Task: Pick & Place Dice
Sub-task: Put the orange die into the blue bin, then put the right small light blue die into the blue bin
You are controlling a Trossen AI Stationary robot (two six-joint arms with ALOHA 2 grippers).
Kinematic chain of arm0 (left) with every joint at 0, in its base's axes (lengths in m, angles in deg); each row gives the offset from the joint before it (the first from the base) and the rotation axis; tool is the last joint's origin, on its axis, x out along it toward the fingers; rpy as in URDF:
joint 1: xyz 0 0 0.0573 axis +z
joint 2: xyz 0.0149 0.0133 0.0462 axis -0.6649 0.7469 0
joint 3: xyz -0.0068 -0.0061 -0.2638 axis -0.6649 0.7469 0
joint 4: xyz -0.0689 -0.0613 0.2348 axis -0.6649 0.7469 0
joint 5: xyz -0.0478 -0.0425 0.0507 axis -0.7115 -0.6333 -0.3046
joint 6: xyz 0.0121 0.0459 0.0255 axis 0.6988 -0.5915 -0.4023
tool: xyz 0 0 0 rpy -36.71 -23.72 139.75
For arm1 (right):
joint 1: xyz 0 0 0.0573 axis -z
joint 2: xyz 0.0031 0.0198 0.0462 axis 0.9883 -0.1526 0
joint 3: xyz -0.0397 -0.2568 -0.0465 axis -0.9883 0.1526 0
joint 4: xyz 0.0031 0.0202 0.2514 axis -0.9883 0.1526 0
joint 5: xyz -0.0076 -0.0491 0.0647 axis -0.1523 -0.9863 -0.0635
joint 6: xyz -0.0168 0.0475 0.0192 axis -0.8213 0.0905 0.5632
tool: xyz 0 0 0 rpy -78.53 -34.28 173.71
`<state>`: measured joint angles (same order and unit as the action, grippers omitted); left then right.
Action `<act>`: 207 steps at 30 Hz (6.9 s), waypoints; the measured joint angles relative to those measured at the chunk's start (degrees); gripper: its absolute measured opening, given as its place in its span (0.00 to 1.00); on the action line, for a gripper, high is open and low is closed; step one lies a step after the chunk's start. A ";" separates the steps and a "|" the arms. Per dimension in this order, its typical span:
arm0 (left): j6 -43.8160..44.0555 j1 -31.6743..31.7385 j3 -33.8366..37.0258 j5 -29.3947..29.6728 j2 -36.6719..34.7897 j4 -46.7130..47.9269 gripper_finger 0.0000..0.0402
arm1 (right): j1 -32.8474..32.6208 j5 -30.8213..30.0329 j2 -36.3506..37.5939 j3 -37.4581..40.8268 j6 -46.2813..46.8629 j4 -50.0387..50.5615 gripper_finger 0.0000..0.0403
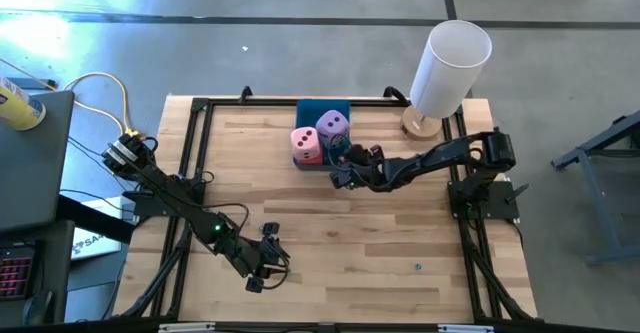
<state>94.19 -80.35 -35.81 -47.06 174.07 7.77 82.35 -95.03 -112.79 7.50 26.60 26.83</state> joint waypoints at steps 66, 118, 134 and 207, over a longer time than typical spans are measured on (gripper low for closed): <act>-0.02 0.02 0.68 0.04 0.00 -0.58 0.45 | 0.52 5.65 3.34 0.15 -8.67 -4.58 0.08; -0.02 0.02 0.68 0.04 -0.02 0.05 0.45 | -5.28 10.42 14.09 0.15 -16.41 -4.94 0.53; 0.00 0.02 0.70 0.05 -0.02 -0.76 0.45 | -25.33 27.53 20.83 0.15 -14.71 2.09 0.53; -6.21 4.11 0.70 -0.04 -0.02 -1.65 0.45 | -53.27 35.86 10.27 -7.34 82.40 47.63 0.53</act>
<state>87.98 -76.24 -35.11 -47.11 174.05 6.11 29.08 -59.16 -102.53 0.16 109.00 74.45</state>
